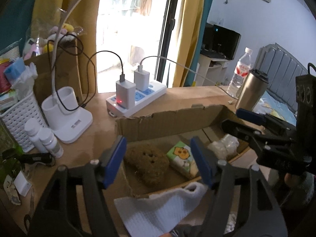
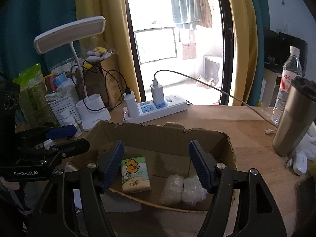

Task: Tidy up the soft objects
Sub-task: 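Move both tools back toward the remaining pile of soft items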

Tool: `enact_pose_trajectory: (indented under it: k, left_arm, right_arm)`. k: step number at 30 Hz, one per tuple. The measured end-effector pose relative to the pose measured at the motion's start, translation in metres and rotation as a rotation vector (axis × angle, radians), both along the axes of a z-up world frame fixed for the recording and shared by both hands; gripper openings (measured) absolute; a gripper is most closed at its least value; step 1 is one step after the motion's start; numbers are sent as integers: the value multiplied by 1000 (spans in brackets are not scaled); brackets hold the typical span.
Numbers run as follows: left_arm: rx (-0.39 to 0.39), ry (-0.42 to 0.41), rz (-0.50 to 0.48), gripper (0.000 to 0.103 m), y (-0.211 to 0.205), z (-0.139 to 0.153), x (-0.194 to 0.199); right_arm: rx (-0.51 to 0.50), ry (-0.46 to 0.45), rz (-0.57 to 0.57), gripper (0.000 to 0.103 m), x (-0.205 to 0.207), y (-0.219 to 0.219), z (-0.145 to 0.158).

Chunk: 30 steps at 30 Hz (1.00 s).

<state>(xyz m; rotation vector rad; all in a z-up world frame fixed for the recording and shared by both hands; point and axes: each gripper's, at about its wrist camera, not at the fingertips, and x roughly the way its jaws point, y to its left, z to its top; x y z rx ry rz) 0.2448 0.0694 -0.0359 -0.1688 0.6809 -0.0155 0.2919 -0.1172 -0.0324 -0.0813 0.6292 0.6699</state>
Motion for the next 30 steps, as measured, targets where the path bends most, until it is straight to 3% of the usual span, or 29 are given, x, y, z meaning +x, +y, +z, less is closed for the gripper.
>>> enact_pose_trajectory:
  k: [13, 30]
  left_arm:
    - [1, -40, -12, 70, -10, 16, -39]
    - [-5, -61, -31, 70, -28, 16, -81]
  right_arm:
    - [11, -20, -8, 72, -34, -14, 11]
    - [14, -14, -26, 72, -73, -36, 6]
